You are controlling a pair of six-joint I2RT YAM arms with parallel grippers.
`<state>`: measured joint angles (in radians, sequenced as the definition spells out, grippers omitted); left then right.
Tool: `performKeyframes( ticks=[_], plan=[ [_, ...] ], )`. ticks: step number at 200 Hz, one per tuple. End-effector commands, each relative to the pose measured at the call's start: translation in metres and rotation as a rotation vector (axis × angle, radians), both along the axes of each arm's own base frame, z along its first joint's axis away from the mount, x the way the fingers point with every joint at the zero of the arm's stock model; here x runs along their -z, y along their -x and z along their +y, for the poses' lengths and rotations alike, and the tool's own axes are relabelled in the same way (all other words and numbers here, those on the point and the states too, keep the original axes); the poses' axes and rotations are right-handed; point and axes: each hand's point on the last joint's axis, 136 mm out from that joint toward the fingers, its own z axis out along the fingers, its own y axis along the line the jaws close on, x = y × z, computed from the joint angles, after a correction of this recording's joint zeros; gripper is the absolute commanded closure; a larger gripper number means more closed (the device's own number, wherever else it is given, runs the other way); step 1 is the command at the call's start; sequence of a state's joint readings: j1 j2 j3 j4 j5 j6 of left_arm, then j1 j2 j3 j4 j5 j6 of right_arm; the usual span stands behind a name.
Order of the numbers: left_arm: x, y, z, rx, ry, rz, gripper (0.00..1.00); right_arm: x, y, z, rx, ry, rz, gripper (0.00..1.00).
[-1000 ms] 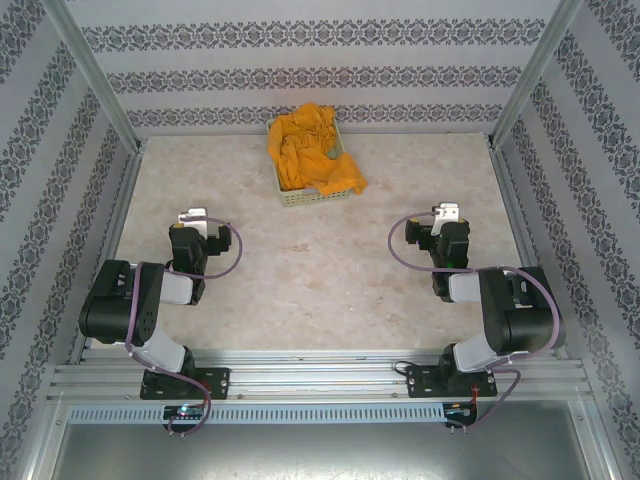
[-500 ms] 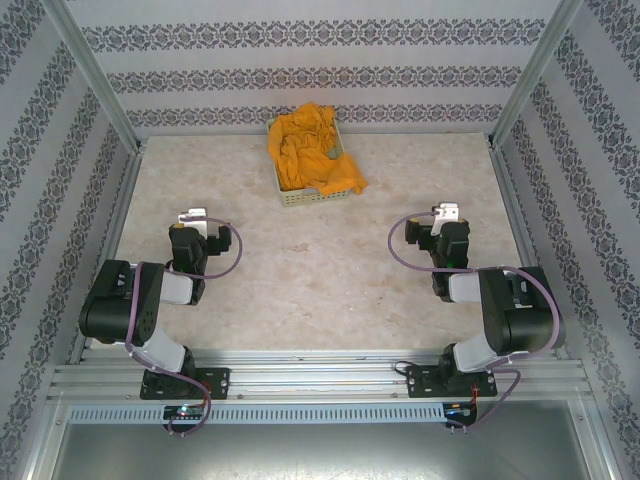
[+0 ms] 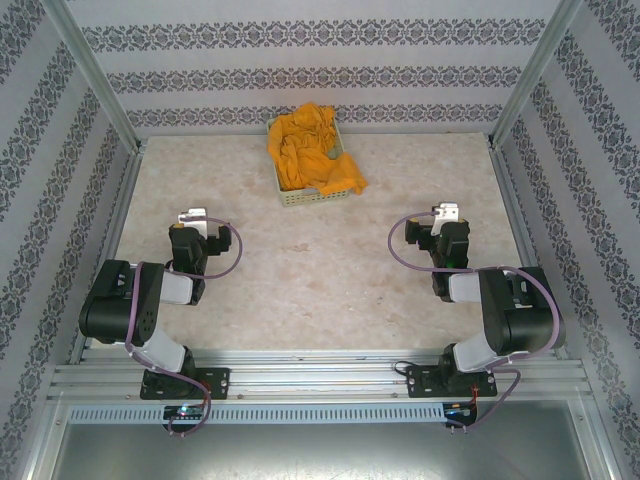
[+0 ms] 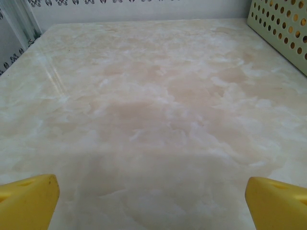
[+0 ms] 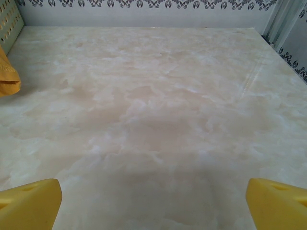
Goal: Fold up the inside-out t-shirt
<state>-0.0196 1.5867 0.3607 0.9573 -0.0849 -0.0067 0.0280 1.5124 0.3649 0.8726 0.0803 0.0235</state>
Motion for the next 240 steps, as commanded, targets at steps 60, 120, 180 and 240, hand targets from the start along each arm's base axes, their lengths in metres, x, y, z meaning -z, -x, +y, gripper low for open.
performKeyframes(
  ticks=[60,120,180,240],
  plan=[
    [-0.013,0.002,-0.003,0.015,-0.011,-0.058,0.0,-0.014,-0.007,0.002,-0.018,-0.014,-0.049,0.02],
    [-0.067,0.017,-0.014,0.057,0.015,-0.092,0.0,-0.046,0.007,0.02,-0.106,0.015,-0.104,0.02],
    [-0.125,0.034,0.013,-0.258,0.446,-0.113,0.0,-0.129,0.038,0.014,0.019,-0.271,-0.095,0.02],
    [-0.13,0.024,-0.022,-0.082,0.615,-0.061,0.0,-0.132,0.057,0.003,0.083,-0.505,-0.086,0.02]
  ],
)
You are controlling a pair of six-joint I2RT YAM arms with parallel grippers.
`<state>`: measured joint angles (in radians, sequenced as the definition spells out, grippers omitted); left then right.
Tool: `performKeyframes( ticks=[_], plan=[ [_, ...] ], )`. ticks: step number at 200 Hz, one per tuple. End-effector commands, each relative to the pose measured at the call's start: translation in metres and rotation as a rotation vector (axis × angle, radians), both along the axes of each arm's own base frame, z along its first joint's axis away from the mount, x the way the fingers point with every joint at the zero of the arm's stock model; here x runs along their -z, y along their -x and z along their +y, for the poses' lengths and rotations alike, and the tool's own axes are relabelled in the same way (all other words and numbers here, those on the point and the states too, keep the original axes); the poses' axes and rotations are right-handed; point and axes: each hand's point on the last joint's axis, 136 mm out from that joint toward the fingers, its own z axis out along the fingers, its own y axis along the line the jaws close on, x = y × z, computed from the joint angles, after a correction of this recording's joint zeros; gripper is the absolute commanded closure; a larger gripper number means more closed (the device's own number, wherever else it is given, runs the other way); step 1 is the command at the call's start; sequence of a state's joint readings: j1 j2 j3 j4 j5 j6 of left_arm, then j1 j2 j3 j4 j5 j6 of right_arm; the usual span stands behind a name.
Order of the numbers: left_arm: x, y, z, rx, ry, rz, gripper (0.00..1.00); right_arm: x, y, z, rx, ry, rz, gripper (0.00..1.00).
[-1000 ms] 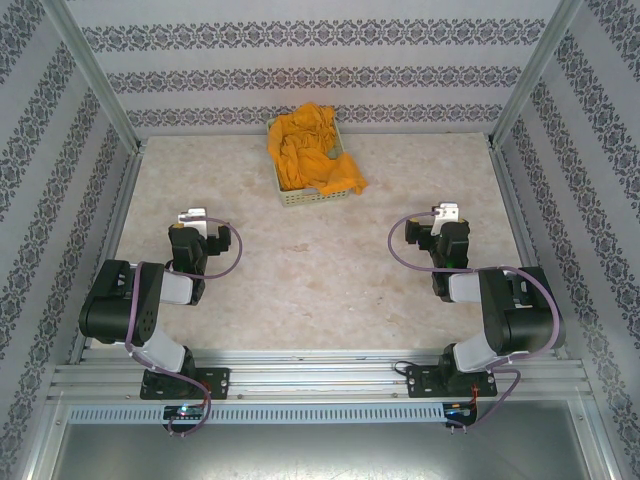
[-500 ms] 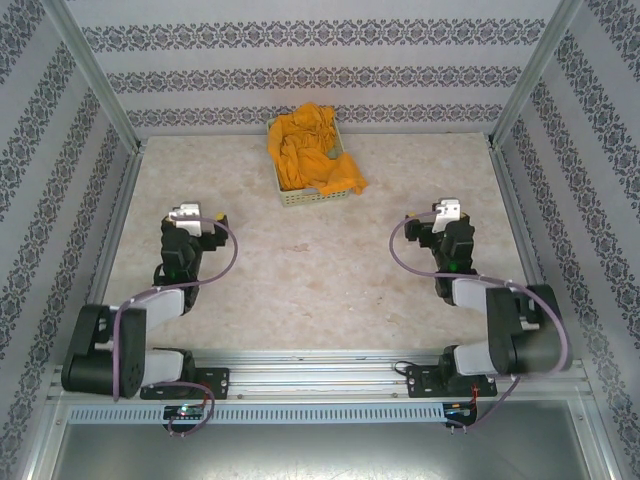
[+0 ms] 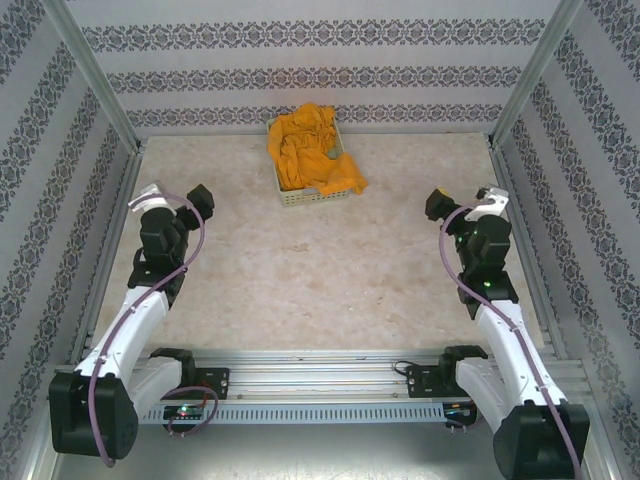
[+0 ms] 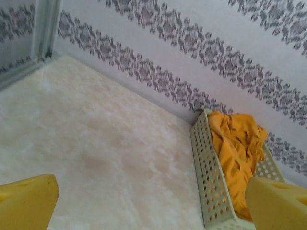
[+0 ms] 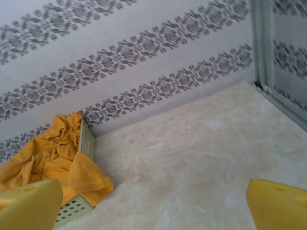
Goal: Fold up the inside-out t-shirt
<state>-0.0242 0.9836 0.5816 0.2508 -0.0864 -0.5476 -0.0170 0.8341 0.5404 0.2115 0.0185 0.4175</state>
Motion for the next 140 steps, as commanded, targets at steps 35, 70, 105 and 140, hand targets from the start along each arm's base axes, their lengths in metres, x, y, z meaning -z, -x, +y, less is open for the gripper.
performKeyframes(
  ticks=[35,70,105,140],
  plan=[
    [0.033,-0.048,-0.073,0.272,0.099,0.199,0.0,0.036,-0.004,0.034,-0.139,-0.091,0.16,0.02],
    [0.037,-0.085,-0.139,0.371,-0.053,0.281,0.0,0.044,-0.004,0.059,-0.174,-0.063,0.208,0.02],
    [0.047,-0.131,-0.18,0.414,-0.148,0.379,0.0,0.049,0.004,0.074,-0.192,-0.022,0.246,0.02],
    [0.063,-0.169,-0.202,0.432,-0.213,0.43,0.0,0.054,0.012,0.086,-0.219,0.004,0.278,0.02]
  ],
)
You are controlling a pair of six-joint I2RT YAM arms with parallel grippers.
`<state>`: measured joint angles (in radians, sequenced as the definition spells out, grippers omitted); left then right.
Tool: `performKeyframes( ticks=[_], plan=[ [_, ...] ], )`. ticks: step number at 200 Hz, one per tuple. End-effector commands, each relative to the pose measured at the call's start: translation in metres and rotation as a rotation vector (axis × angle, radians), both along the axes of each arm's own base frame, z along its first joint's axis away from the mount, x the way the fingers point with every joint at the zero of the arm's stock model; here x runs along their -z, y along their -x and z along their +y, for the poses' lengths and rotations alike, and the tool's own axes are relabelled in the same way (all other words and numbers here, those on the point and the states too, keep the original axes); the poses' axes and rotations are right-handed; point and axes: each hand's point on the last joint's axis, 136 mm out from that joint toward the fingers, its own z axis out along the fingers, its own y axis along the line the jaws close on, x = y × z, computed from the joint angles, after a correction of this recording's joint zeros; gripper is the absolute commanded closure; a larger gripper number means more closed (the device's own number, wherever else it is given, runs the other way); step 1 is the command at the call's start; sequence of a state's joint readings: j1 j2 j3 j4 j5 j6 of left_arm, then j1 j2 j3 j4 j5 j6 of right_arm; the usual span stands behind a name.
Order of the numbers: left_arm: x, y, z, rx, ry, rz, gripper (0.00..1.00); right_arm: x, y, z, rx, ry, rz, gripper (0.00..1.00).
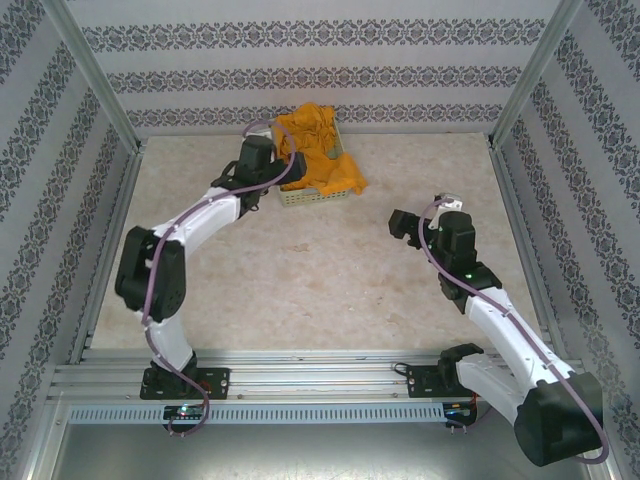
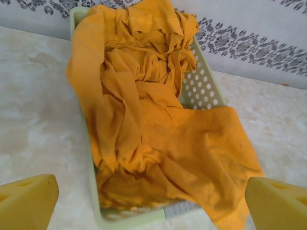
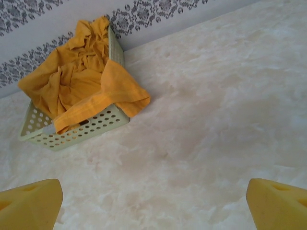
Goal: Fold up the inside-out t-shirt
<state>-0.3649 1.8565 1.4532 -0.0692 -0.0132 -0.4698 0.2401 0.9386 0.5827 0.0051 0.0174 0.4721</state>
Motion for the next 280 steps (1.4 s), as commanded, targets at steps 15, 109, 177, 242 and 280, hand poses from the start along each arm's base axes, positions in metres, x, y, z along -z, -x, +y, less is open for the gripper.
performKeyframes(
  ticks=[15,109,177,242,280],
  plan=[
    [0.033,-0.024,-0.008,0.027,-0.173,0.109,0.0,-0.005,0.007,0.003,0.006,0.035,0.015,0.02],
    [0.087,-0.088,-0.037,0.092,-0.369,0.18,0.12,0.019,0.022,0.01,-0.019,0.057,0.082,0.02],
    [0.135,-0.115,-0.044,0.084,-0.422,0.182,0.12,0.022,0.029,0.006,-0.003,0.061,0.099,0.02],
    [0.16,-0.118,-0.013,0.011,-0.356,0.268,0.41,0.022,0.033,0.003,0.017,0.038,0.11,0.02],
    [0.168,-0.113,-0.031,0.098,-0.261,0.3,0.65,0.014,0.039,0.0,0.034,0.024,0.096,0.02]
  ],
)
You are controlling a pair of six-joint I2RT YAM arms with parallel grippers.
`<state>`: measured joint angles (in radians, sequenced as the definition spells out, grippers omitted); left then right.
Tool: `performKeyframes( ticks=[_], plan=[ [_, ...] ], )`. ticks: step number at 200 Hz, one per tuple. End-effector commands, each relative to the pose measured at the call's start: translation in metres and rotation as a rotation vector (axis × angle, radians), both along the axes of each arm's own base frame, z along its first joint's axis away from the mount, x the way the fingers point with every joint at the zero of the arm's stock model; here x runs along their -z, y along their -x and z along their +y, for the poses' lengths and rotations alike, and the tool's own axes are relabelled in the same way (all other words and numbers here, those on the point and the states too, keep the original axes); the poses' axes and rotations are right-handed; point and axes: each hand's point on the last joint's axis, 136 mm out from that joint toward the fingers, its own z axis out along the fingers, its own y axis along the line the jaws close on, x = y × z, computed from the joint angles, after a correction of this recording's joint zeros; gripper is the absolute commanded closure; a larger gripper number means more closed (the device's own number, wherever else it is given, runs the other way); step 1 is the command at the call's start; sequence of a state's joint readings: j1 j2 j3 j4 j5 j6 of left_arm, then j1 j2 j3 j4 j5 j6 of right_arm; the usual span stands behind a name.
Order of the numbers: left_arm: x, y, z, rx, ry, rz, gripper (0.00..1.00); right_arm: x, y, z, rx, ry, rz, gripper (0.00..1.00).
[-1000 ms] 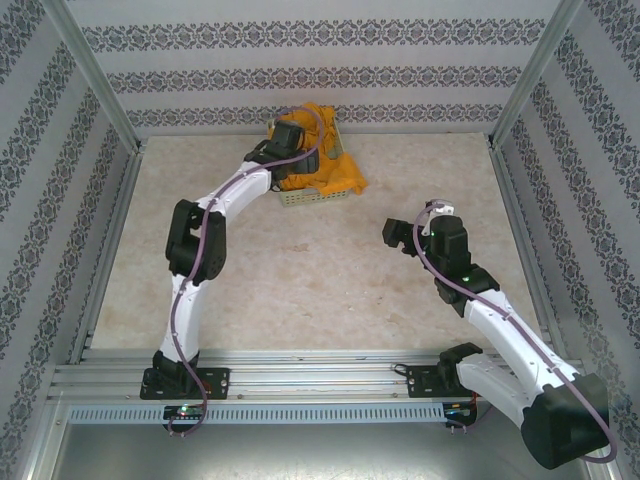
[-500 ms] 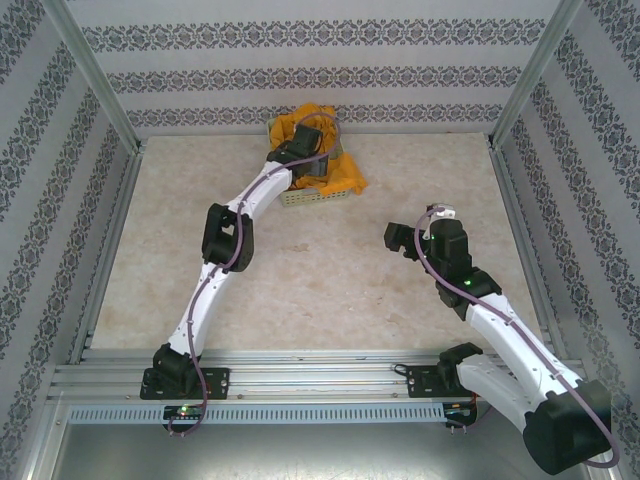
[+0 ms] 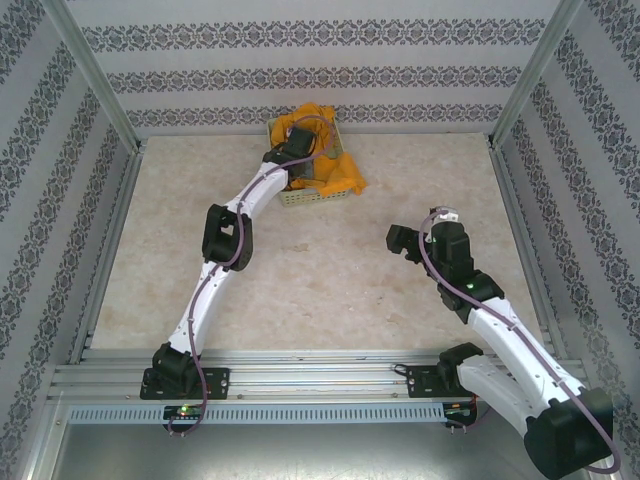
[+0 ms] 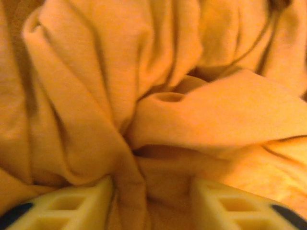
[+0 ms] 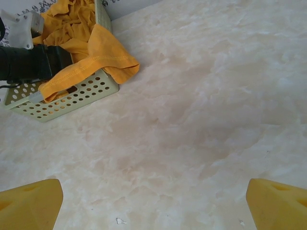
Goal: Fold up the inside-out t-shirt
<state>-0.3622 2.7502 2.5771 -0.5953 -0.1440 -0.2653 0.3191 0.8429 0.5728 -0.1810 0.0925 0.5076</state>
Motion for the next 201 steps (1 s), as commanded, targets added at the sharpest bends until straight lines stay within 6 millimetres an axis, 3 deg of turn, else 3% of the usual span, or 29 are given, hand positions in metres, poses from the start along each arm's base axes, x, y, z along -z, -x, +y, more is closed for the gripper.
performKeyframes(
  ticks=[1,64,105,129,153,201],
  plan=[
    [0.021,0.011,-0.011,0.051,0.089,0.094,0.66,-0.002,0.007,-0.004,0.031,-0.006,0.0,0.02],
    [0.021,0.039,-0.099,0.231,0.168,0.106,0.98,-0.028,0.027,-0.023,0.102,-0.023,-0.065,0.02],
    [0.004,0.066,-0.175,0.389,0.219,0.056,1.0,-0.038,0.042,-0.039,0.156,-0.021,-0.104,0.02],
    [-0.024,0.082,-0.219,0.475,0.239,-0.016,1.0,-0.033,0.046,-0.042,0.171,-0.016,-0.089,0.02],
    [-0.065,0.095,-0.243,0.52,0.264,-0.085,1.0,-0.026,0.048,-0.043,0.175,-0.013,-0.066,0.02],
    [-0.166,0.104,-0.232,0.488,0.288,-0.205,1.0,-0.02,0.054,-0.047,0.19,-0.014,-0.054,0.02]
  ],
)
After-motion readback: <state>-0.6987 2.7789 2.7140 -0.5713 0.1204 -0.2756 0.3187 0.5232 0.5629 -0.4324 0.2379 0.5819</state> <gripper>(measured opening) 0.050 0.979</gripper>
